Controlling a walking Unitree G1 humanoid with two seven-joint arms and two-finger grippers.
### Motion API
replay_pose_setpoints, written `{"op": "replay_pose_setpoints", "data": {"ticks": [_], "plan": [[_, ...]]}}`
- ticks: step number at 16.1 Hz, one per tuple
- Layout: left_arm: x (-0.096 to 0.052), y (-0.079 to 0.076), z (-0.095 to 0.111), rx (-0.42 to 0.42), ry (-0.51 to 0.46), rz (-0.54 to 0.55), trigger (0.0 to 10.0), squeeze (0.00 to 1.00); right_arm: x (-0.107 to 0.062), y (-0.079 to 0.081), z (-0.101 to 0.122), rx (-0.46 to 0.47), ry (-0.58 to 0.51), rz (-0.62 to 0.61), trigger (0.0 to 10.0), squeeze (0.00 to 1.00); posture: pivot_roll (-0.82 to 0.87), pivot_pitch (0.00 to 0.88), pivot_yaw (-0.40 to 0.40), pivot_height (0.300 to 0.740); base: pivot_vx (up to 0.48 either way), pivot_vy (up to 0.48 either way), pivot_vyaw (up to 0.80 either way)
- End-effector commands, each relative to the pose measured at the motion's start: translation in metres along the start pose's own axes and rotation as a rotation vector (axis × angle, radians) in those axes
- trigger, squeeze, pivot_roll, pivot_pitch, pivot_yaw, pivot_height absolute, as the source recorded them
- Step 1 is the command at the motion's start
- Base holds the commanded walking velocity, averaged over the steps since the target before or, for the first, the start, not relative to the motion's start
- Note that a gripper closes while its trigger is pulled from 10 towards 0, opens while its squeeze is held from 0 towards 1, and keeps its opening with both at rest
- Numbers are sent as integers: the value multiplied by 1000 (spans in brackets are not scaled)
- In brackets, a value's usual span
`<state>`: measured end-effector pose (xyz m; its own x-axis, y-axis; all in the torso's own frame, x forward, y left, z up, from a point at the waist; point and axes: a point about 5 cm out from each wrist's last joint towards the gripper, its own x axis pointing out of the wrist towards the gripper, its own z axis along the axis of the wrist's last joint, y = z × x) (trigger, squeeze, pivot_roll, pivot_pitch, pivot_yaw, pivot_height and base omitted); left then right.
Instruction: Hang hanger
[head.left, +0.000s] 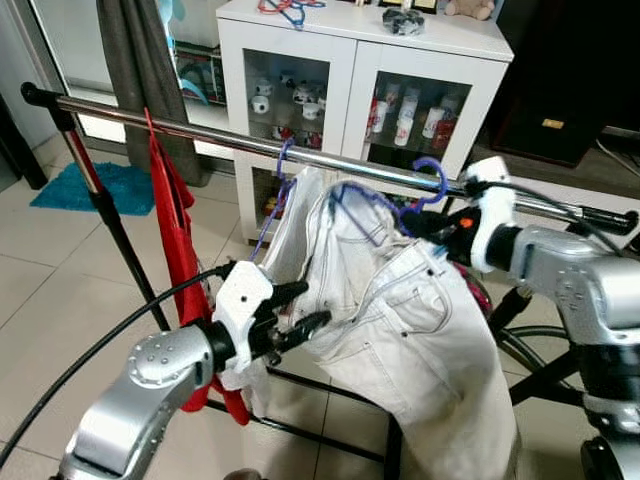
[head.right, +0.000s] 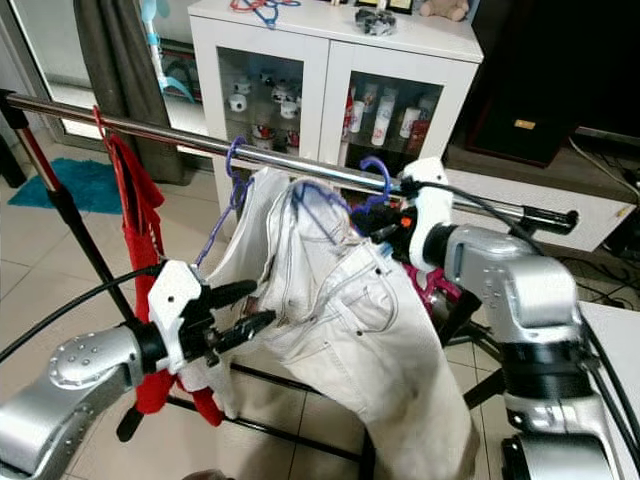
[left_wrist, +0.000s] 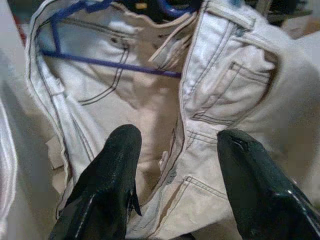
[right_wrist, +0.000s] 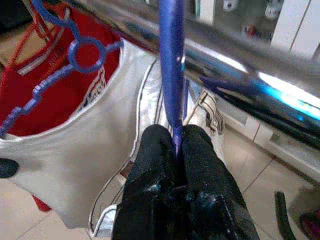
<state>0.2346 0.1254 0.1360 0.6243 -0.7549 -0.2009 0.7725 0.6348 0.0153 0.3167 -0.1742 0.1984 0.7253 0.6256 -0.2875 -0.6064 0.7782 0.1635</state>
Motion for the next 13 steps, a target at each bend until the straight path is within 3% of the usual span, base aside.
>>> {"op": "replay_pose_setpoints", "data": {"ticks": [1, 5, 10, 13], "plan": [[-2, 2, 0, 6, -4, 31, 10000, 0, -10, 0, 16, -24, -70, -9, 0, 0, 85, 0, -70, 740, 0, 0, 0], [-1, 3, 0, 0, -20, 92, 10000, 0, -22, 13, 18, -9, -114, 39, 0, 0, 79, 0, -68, 740, 0, 0, 0], [-2, 0, 0, -19, -23, 121, 10000, 0, -38, 35, -1, 24, -87, 66, 0, 0, 88, 0, -84, 740, 0, 0, 0], [-4, 1, -1, -34, -24, 141, 10000, 0, -46, 44, -31, 110, -88, 6, 0, 0, 87, 0, -83, 740, 0, 0, 0]]}}
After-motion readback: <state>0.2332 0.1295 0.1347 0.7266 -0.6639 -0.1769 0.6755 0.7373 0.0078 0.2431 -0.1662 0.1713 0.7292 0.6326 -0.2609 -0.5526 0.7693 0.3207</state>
